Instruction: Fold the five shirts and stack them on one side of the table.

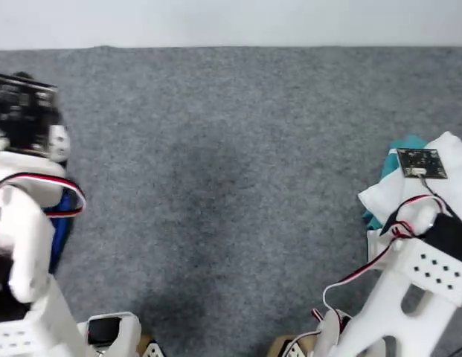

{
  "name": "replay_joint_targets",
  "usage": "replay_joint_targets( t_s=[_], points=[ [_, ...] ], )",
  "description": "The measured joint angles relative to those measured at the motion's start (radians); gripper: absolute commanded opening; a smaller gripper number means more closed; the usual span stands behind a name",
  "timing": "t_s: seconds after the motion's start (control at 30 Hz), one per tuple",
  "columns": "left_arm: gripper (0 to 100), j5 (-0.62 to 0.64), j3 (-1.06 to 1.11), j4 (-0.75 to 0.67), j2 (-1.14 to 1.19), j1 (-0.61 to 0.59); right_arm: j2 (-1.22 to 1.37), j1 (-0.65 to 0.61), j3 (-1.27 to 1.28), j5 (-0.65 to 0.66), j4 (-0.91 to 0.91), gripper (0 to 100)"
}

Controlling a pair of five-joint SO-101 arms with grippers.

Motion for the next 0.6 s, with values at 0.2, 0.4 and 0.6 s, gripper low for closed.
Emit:
replay_joint_targets(
  t_s=[0.2,0.4,0.6],
  points=[
    [1,-0.117,0.152,0.063,0.0,-0.192,-0.003,0.0,0.0,0.0,0.0,0.9],
    [8,-0.302,0.341,0.063,0.0,-0.459,-0.003,0.0,0.0,0.0,0.0,0.9],
    [22,-0.354,0.569,-0.054,0.0,-0.669,-0.003,0.0,0.0,0.006,0.0,0.9]
  ],
)
